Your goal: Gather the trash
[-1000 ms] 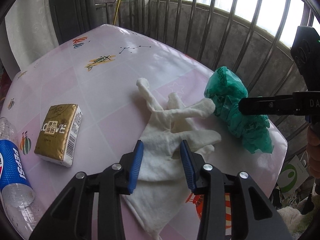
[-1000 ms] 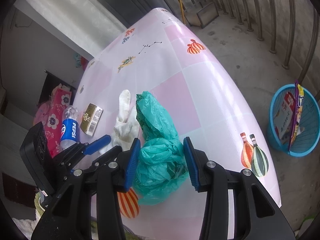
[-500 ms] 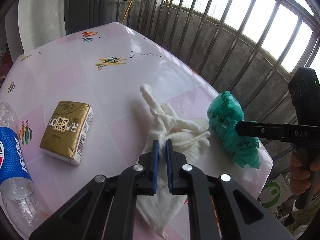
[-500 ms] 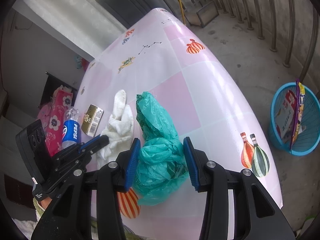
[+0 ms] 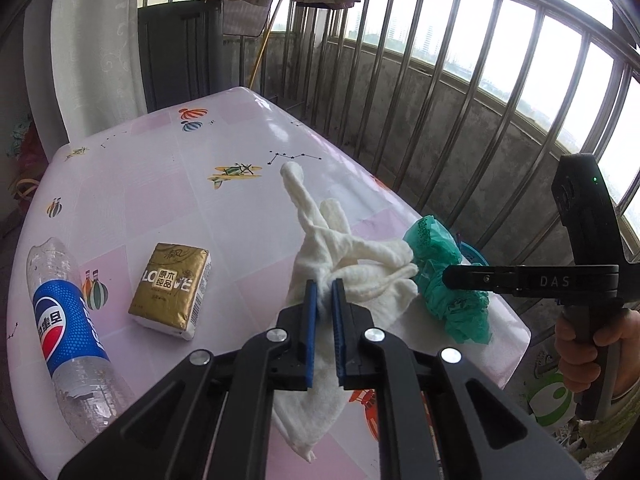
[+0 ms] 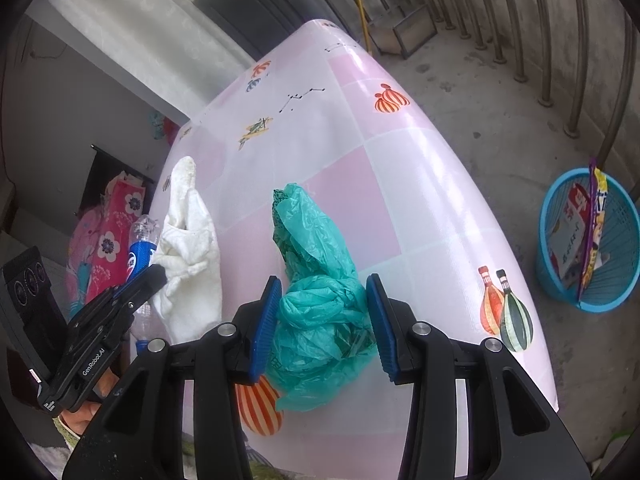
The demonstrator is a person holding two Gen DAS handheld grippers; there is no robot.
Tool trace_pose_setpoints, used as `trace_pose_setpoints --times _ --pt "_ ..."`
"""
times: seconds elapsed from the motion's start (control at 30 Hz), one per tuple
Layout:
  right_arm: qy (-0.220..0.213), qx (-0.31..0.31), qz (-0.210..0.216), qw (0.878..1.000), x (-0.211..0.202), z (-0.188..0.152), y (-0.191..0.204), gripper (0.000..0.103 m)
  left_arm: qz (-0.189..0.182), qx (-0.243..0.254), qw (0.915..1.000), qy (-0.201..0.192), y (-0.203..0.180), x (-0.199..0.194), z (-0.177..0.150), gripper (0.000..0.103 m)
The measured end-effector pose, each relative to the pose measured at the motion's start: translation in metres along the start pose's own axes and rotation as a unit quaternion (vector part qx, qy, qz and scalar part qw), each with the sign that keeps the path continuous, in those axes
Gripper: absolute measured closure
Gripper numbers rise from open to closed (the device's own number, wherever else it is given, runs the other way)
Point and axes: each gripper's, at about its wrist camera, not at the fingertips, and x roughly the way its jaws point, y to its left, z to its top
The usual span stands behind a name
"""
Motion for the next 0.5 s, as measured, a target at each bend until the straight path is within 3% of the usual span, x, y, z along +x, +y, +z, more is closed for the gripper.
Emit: trace_pose_setpoints --times 0.5 --pt "-0.024 0.004 0.017 1.000 -0.019 -0.003 0.003 0.063 0.021 0.029 0.9988 -0.035 -0.010 -0.024 0.003 0.096"
